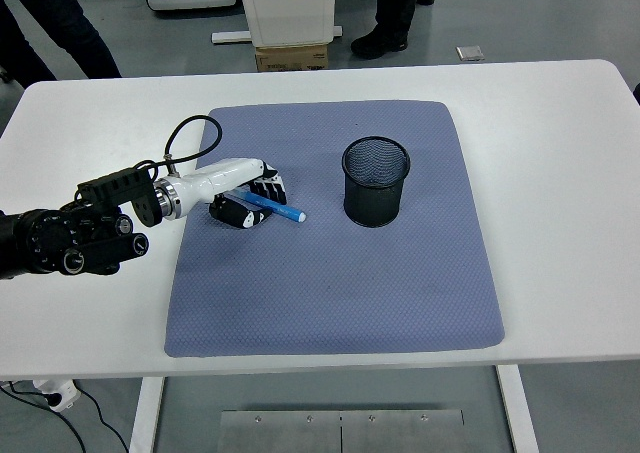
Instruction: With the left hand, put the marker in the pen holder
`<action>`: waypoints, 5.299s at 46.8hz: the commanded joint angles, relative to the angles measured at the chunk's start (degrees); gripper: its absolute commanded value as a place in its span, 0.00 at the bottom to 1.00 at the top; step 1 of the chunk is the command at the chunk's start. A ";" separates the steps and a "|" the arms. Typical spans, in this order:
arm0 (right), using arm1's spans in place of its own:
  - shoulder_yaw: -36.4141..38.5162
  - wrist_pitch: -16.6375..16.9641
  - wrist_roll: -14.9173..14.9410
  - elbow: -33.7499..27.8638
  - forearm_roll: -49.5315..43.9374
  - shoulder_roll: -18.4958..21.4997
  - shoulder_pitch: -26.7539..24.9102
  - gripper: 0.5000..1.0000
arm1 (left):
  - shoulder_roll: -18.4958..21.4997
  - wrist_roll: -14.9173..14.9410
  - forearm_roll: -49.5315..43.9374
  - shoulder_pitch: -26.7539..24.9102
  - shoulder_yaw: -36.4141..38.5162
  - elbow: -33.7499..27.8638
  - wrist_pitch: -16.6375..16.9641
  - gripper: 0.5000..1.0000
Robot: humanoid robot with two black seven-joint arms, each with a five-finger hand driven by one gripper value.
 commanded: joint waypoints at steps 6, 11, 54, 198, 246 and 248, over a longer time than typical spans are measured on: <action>-0.08 -0.02 0.00 -0.01 0.00 0.00 0.00 1.00 | 0.00 0.00 -0.43 -0.43 -0.09 0.01 -0.19 0.00; 0.01 -0.02 0.00 -0.01 0.09 0.00 0.00 1.00 | 0.09 0.00 -0.86 -0.78 -0.18 0.01 -0.36 0.00; 0.01 -0.03 0.00 -0.01 0.00 0.00 0.00 1.00 | 0.18 -1.31 -11.15 -4.56 -1.75 -0.08 -3.53 0.00; 0.01 -0.03 0.00 -0.01 0.00 0.00 0.00 1.00 | -15.64 -7.64 -44.11 6.69 -26.28 -0.96 -18.03 0.00; -0.08 -0.02 0.00 -0.01 0.00 0.00 0.00 1.00 | -16.61 -7.38 -44.20 7.13 -29.53 -0.16 -17.24 1.00; 0.01 -0.03 0.00 -0.01 0.00 0.00 0.00 1.00 | -16.43 -7.38 -44.20 7.13 -30.23 -0.16 -17.15 1.00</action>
